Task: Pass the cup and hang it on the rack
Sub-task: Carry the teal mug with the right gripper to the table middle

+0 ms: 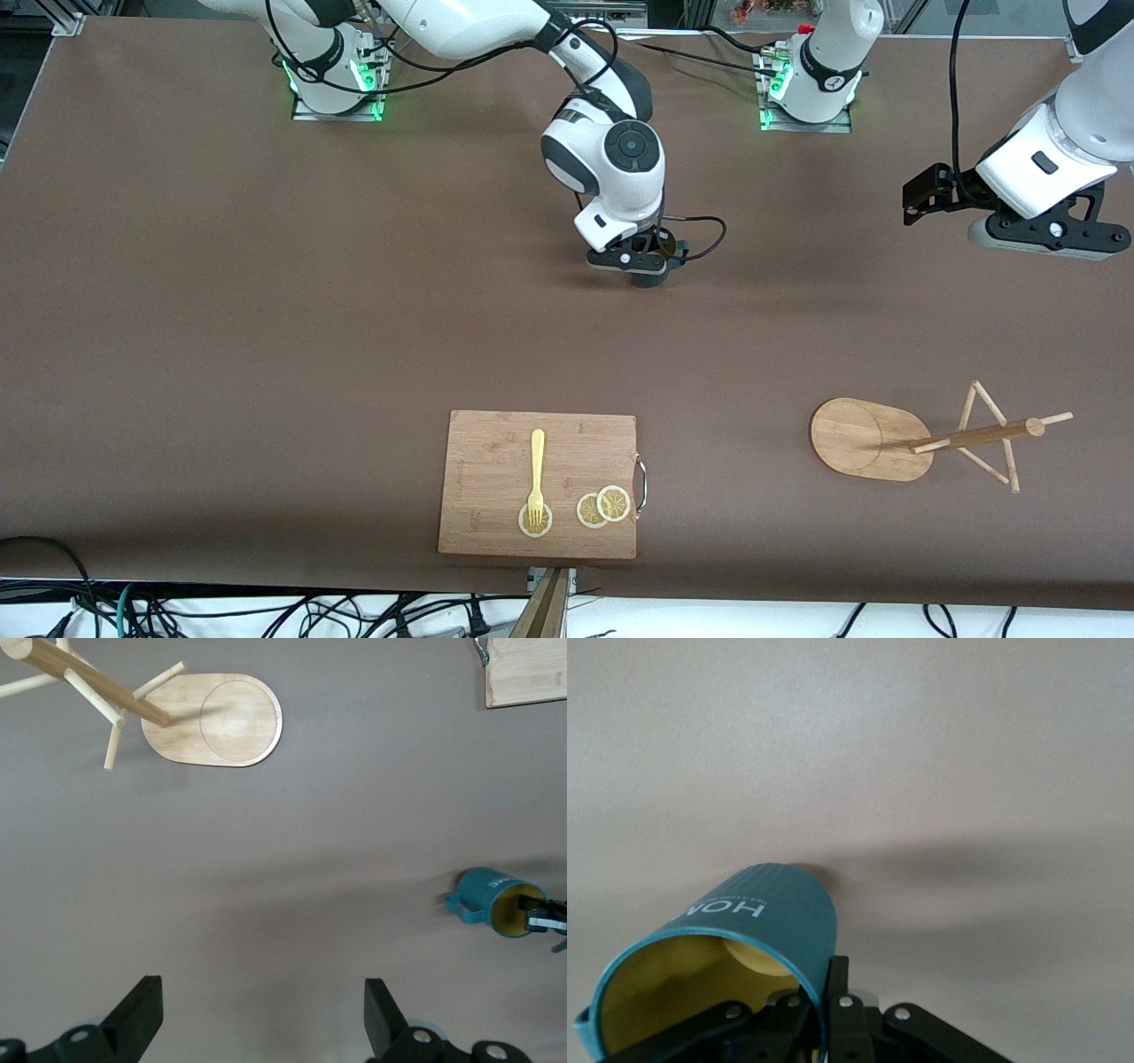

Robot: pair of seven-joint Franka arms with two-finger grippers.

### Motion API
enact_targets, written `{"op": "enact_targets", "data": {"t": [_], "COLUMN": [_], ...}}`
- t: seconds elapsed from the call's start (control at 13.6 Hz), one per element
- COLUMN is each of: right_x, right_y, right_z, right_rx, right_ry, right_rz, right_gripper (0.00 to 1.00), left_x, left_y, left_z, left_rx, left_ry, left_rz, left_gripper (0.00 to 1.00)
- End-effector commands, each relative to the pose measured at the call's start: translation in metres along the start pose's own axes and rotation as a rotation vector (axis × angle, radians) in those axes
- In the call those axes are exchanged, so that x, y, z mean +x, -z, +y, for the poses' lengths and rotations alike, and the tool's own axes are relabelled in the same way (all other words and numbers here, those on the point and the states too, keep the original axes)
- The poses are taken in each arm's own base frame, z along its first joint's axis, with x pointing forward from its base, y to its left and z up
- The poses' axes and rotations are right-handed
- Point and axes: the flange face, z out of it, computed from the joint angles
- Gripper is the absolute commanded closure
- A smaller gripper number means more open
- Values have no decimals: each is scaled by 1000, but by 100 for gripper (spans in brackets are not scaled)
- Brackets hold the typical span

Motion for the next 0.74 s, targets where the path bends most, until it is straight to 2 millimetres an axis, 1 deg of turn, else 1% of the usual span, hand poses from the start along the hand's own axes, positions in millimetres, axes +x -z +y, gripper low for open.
{"op": "enact_targets", "data": {"t": [0.0,0.22,0.37,0.52,0.59,0.66], "right_x": [3,5,4,4,6,9], "right_y": [-9,-16,-17,-14,-10,-4], "right_z": [-8,-9,-9,-9,-9,-8], "right_rx": [15,31,31,36,38,40], "right_ry": [-29,-71,-84,-90,-93,-96], "right_rz": [37,44,42,43,41,41], "right_gripper": [100,100,100,59,53,45], "left_x": [1,2,2,1,1,1], "left_y": [6,5,5,6,6,6], "left_z": [5,6,6,6,6,7], "left_rx": [14,14,14,14,14,13], "left_ry": [-19,-17,-17,-17,-19,-19], "left_rz": [-3,-4,-4,-2,-2,-2], "left_gripper": [0,0,0,0,0,0]}}
